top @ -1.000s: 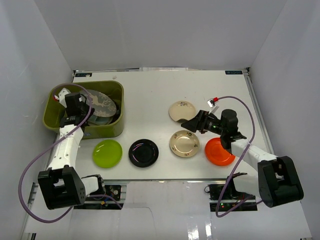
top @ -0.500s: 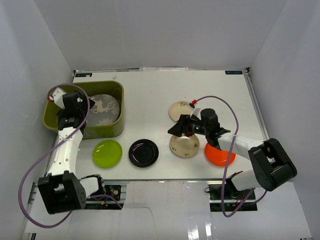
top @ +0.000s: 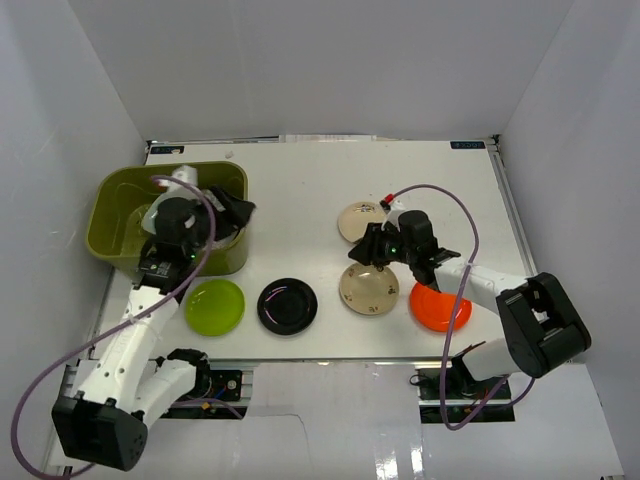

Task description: Place the plates into the plastic bin on the countertop

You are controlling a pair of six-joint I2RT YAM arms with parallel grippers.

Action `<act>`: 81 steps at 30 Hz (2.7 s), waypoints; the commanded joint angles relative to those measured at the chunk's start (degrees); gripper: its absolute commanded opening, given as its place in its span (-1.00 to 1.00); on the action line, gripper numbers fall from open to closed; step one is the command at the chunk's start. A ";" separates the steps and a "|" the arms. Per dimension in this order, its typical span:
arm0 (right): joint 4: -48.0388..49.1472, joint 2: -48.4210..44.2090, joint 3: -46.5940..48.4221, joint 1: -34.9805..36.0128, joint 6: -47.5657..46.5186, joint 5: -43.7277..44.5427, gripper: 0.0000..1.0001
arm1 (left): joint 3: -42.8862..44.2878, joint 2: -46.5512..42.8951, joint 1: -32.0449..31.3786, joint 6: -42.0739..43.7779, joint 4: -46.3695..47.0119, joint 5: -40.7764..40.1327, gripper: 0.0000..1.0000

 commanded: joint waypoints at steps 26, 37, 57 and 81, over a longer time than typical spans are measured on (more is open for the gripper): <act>9.07 23.77 10.63 -19.80 8.36 -0.36 -0.37 | -23.61 5.20 -37.72 -29.56 -22.48 -25.34 0.51; 21.92 14.29 0.25 -23.41 15.75 -4.93 -0.85 | -24.24 5.56 -37.98 -28.25 -14.04 -28.06 -0.37; 22.89 -8.39 -10.48 -28.77 17.77 -9.33 -0.85 | 5.11 2.56 -34.49 13.03 2.55 -52.40 -1.00; 8.04 -1.30 12.97 -4.18 4.95 -5.21 -0.84 | 7.84 21.03 15.28 -3.02 -3.04 -22.71 -0.88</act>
